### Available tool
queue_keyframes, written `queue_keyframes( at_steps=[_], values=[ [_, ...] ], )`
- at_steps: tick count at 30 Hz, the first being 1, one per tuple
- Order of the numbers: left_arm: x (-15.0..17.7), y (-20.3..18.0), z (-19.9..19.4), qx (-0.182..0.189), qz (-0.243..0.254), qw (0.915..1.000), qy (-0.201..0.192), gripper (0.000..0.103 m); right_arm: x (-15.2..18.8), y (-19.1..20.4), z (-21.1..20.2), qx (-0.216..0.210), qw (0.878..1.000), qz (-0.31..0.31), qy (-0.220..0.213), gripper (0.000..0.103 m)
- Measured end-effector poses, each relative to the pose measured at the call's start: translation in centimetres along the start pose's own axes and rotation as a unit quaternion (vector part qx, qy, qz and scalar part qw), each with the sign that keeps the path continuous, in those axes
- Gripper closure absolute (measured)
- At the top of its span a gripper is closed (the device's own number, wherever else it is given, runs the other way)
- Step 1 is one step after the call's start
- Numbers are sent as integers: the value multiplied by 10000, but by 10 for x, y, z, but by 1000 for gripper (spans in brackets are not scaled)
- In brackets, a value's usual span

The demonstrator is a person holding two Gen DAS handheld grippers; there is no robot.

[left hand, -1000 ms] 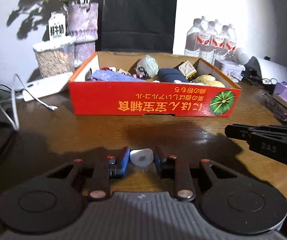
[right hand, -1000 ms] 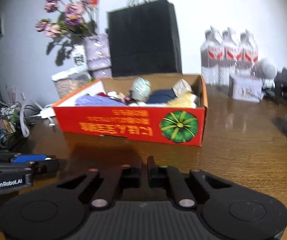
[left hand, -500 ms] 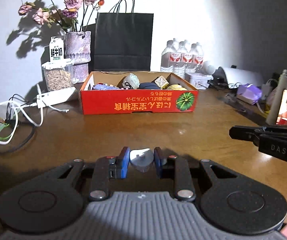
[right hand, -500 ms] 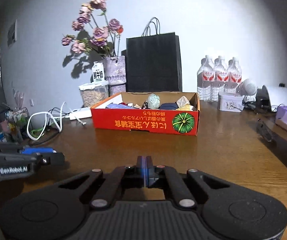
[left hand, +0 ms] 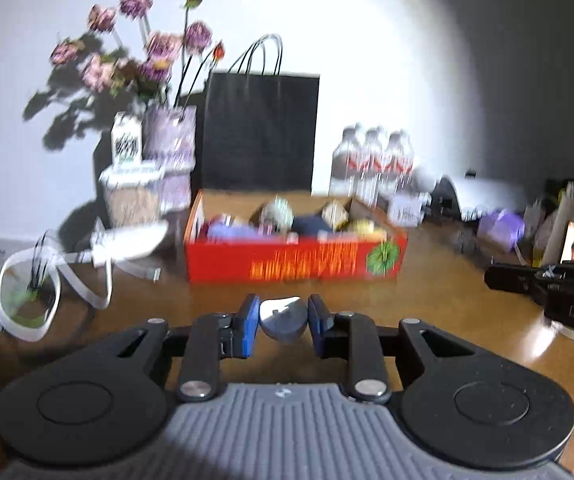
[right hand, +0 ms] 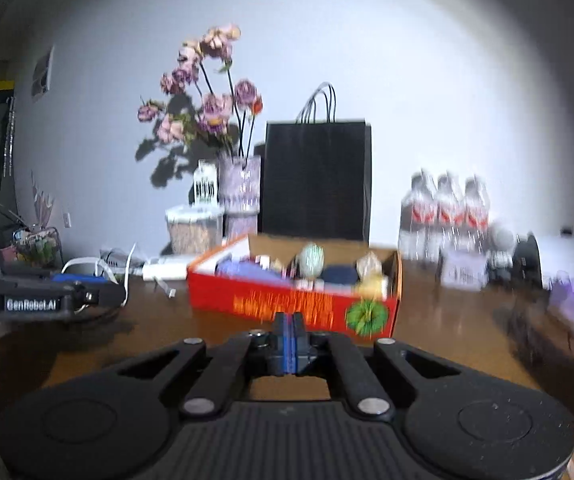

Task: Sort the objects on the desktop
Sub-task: 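Carry the white item into the box and open the left tool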

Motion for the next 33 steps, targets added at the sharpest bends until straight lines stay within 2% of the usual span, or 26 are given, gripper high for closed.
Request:
queue_keyframes(
  at_steps=[4, 6, 10, 14, 17, 21, 23, 25, 27, 28, 29, 30, 32, 33],
  values=[
    [-56, 11, 35, -51, 338, 9991, -269, 76, -45, -18, 49, -98, 9999, -133, -5, 102],
    [-82, 16, 63, -24, 423, 9987, -268, 76, -65, -26, 83, -127, 9998, -157, 92, 102],
    [-122, 22, 145, 215, 345, 9990, 200, 76, -91, -50, 175, -133, 9978, -2, 648, 102],
    [-128, 29, 250, 353, 143, 9931, 1111, 76, -90, -81, 269, -67, 9886, 543, 1405, 102],
    [-121, 39, 318, 277, -128, 9861, 1633, 76, -80, -96, 323, -45, 9774, 881, 1924, 102],
    [-115, 53, 383, -190, -206, 9807, 1933, 76, -66, -101, 368, 168, 9698, 788, 2301, 102],
    [-114, 57, 404, -173, -218, 9778, 2078, 75, -59, -101, 384, 205, 9651, 760, 2497, 101],
    [-112, 58, 419, -305, -104, 9746, 2215, 74, -52, -104, 396, 284, 9603, 805, 2657, 93],
    [-109, 59, 422, -465, 95, 9736, 2233, 60, -49, -109, 402, 334, 9577, 877, 2721, 90],
    [-109, 57, 420, -499, 169, 9752, 2148, 44, -49, -110, 403, 344, 9581, 893, 2701, 88],
    [-110, 57, 418, -500, 183, 9768, 2072, 27, -50, -112, 403, 372, 9579, 942, 2686, 77],
    [-111, 57, 415, -482, 169, 9775, 2048, 24, -52, -113, 401, 394, 9580, 990, 2664, 62],
    [-115, 57, 407, -394, 127, 9785, 2021, 23, -57, -111, 392, 299, 9612, 984, 2561, 54],
    [-117, 56, 403, -386, 130, 9788, 2009, 21, -60, -109, 386, 231, 9626, 941, 2531, 54]
  ],
)
Point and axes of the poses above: each gripper's, at about its wrist camera, not at the fingertips, and z roughly the way its jaws point, y to its left, x to its underside, the point moved 4 cm from there along z, roughly the way its jaws point, and after that the axes turned 1 degree about z, right-handed, at the moved point
